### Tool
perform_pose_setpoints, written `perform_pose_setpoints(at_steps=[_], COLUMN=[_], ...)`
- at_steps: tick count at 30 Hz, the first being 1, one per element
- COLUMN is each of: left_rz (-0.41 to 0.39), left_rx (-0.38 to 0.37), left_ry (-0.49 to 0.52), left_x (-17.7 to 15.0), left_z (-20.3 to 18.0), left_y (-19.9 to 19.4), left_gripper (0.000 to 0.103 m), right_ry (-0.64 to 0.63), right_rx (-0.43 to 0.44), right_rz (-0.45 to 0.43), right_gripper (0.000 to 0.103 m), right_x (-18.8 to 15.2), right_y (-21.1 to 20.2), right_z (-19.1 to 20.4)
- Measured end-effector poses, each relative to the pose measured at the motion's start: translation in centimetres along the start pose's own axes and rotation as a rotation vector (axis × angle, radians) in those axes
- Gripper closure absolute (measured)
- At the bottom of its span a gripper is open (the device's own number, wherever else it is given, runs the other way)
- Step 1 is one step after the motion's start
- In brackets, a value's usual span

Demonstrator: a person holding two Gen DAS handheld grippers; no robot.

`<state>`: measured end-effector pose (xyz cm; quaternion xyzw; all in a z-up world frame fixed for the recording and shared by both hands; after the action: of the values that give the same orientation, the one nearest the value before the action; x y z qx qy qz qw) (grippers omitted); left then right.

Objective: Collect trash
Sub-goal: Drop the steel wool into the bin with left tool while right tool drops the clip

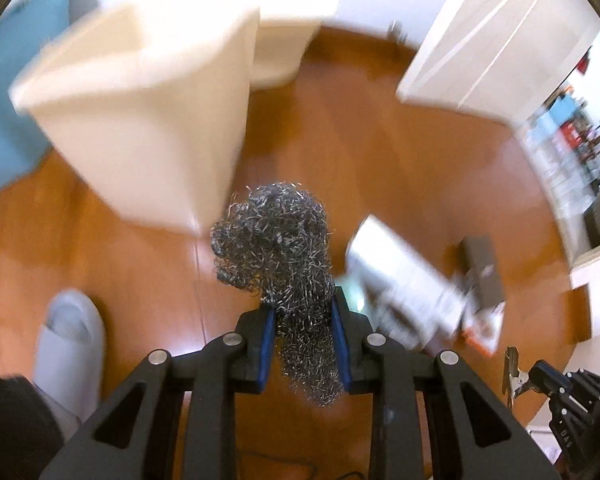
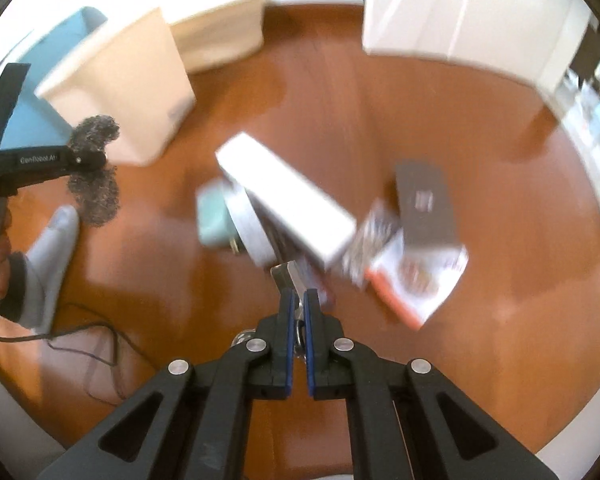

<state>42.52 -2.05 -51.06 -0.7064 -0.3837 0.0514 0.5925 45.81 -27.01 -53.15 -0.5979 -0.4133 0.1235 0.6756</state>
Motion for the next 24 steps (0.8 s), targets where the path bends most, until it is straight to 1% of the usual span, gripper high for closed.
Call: perform_pose_setpoints(at_steps=[2,4,5,7,8,9,11,12,13,14,15,16,17,18,19,21,22,23,24], left_rz=[-0.074,-0.132,-0.178,-0.233,-0.27,-0.282,-0.258,-0.266,-0.278,-0.291,-0.287,-0.283,-0.258,-0.231,-0.199,-0.171,-0.17,-0.18,-0.187], left_rx=[-0.04,-0.07,-0.096,-0.12,-0.134,-0.143,-0.151,-0.139,-0.122,-0.095,-0.076,-0.06,-0.034,-0.032,-0.033,-0.021,-0.013,0.001,0.008], left_ry=[-0.002,-0.009,-0.018,-0.033,-0.042,-0.039,-0.026,-0.028,-0.032,-0.054,-0.072,-0.081,-0.097,-0.106,-0.118,-0.125,-0.116,-0.091,-0.074], left_x=[3.4,6.3,8.8,12.0,14.7,16.8,19.8,22.1,23.1,25.0,26.1,26.7,27.5,27.7,27.8,28.0,28.1,28.8,28.8], left_z=[-0.5,-0.6,-0.5,0.0,0.4,0.7,1.1,2.0,2.6,4.1,5.2,6.0,7.4,7.9,8.5,9.8,10.1,10.7,10.9], left_y=[-3.9,-6.9,-9.4,-12.2,-14.0,-14.7,-14.6,-14.3,-14.2,-13.7,-13.1,-12.7,-11.8,-11.2,-10.6,-10.8,-11.2,-12.5,-13.7], left_gripper=[0.079,0.079,0.079,0.079,0.079,0.079,0.079,0.071,0.064,0.049,0.03,0.021,0.012,0.01,0.01,0.01,0.01,0.01,0.01], right_ry=[-0.025,-0.055,-0.072,-0.116,-0.134,-0.153,-0.18,-0.191,-0.199,-0.207,-0.218,-0.224,-0.233,-0.244,-0.255,-0.271,-0.278,-0.284,-0.286], right_rx=[-0.018,-0.031,-0.034,-0.045,-0.05,-0.053,-0.054,-0.055,-0.053,-0.051,-0.048,-0.044,-0.038,-0.03,-0.022,-0.011,-0.004,0.007,0.016], right_rz=[-0.044,-0.091,-0.11,-0.149,-0.168,-0.189,-0.225,-0.242,-0.256,-0.269,-0.282,-0.288,-0.292,-0.294,-0.294,-0.3,-0.305,-0.313,-0.32], right_gripper=[0.099,0.099,0.099,0.099,0.099,0.099,0.099,0.099,0.099,0.099,0.099,0.099,0.099,0.099,0.099,0.099,0.099,0.099,0.099], right_x=[3.0,6.0,7.6,10.6,12.0,13.6,16.1,17.5,18.6,19.7,20.9,21.6,22.3,23.2,24.0,25.5,26.4,27.6,28.5], right_y=[-2.7,-5.7,-6.9,-9.6,-10.7,-11.9,-13.8,-14.6,-15.2,-15.8,-16.3,-16.5,-16.6,-16.6,-16.5,-16.4,-16.3,-16.2,-16.1], right_z=[0.6,1.5,2.3,3.6,4.2,4.8,6.0,6.6,7.1,7.7,8.4,8.8,9.3,10.0,10.6,11.7,12.3,13.0,13.7])
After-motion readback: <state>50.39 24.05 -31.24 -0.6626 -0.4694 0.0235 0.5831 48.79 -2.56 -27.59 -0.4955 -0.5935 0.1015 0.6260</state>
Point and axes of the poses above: each gripper's, at about its wrist camera, not at the fingertips, and y roughly the way its jaws point, z to its left, x to its top, the point moved 9 cm from there along y, roughly the way its jaws point, and after that the axes turned 13 degrees about -y, right-handed, at the moved point
